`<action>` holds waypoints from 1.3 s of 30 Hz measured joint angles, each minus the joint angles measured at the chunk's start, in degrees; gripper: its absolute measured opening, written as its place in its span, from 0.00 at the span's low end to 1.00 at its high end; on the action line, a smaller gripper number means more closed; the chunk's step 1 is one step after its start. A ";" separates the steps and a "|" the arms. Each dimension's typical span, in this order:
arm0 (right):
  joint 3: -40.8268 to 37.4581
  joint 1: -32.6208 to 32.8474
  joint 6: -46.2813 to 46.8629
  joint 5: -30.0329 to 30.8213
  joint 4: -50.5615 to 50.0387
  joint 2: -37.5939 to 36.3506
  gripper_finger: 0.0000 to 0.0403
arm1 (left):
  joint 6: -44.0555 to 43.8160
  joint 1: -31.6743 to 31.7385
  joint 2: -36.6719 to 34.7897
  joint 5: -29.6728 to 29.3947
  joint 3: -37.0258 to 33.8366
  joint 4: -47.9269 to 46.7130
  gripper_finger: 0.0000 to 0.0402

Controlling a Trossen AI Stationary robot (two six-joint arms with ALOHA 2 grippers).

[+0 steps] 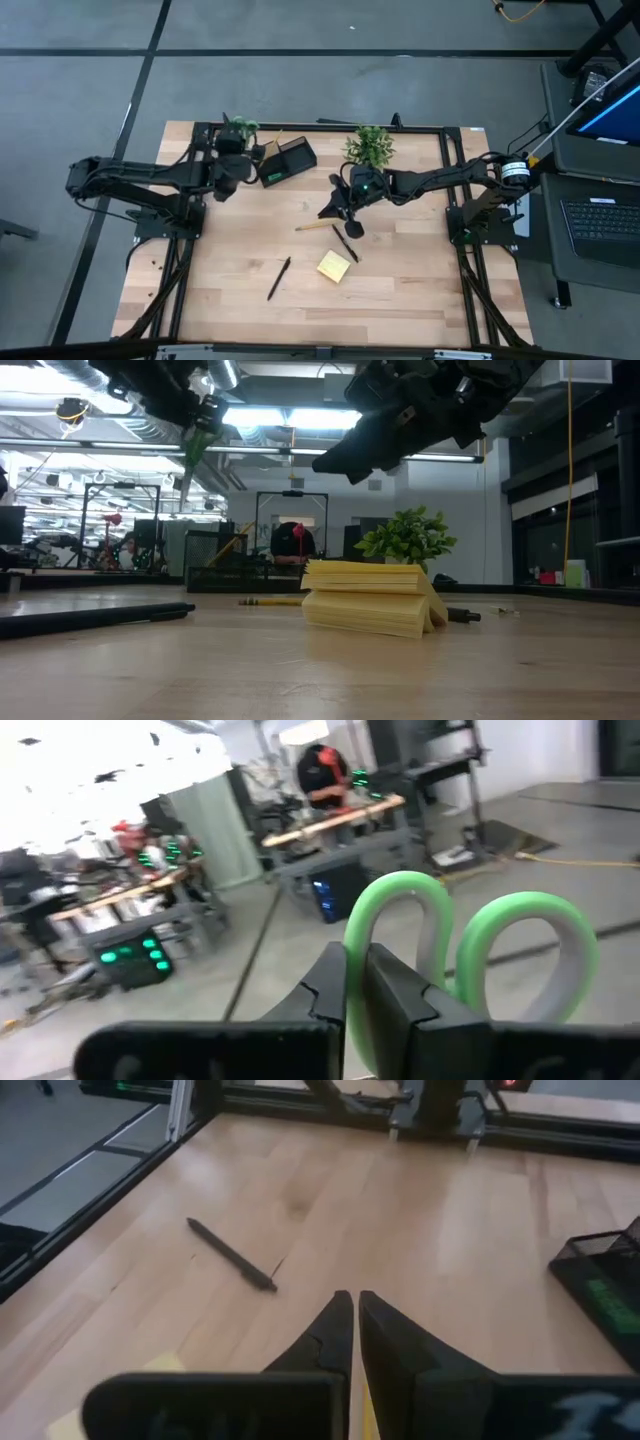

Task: Pick and place office supplies into organizer
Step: Put the scissor into the desk organizer

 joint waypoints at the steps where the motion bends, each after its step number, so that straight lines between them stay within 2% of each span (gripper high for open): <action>1: 0.01 -0.12 -0.06 0.00 0.36 0.00 0.06 | 2.64 0.40 0.00 1.93 0.00 2.34 0.03; 8: 0.01 -0.29 -2.62 0.00 0.62 0.00 0.06 | 23.11 6.20 0.00 20.59 0.00 24.55 0.03; 11: 0.00 -0.27 -2.60 0.00 0.60 0.00 0.06 | 24.04 9.11 -0.02 23.59 -0.86 27.59 0.03; 13: 0.01 -0.27 -2.60 0.00 0.60 0.00 0.06 | 23.52 10.79 -0.03 26.36 -4.44 32.12 0.03; 19: 0.01 -0.27 -2.60 0.00 0.54 0.00 0.06 | 25.32 15.67 0.09 29.24 -17.84 55.31 0.03; 22: 0.01 -0.27 -2.76 0.00 0.55 0.00 0.06 | 27.49 16.84 0.05 33.36 -21.57 63.06 0.03; 31: -0.01 -1.61 -2.93 0.00 0.62 0.00 0.06 | 28.68 16.78 1.74 35.03 -22.53 62.19 0.03; 39: 0.01 -1.74 -2.93 0.00 0.64 0.00 0.06 | 28.01 16.78 9.36 35.29 -22.51 62.76 0.03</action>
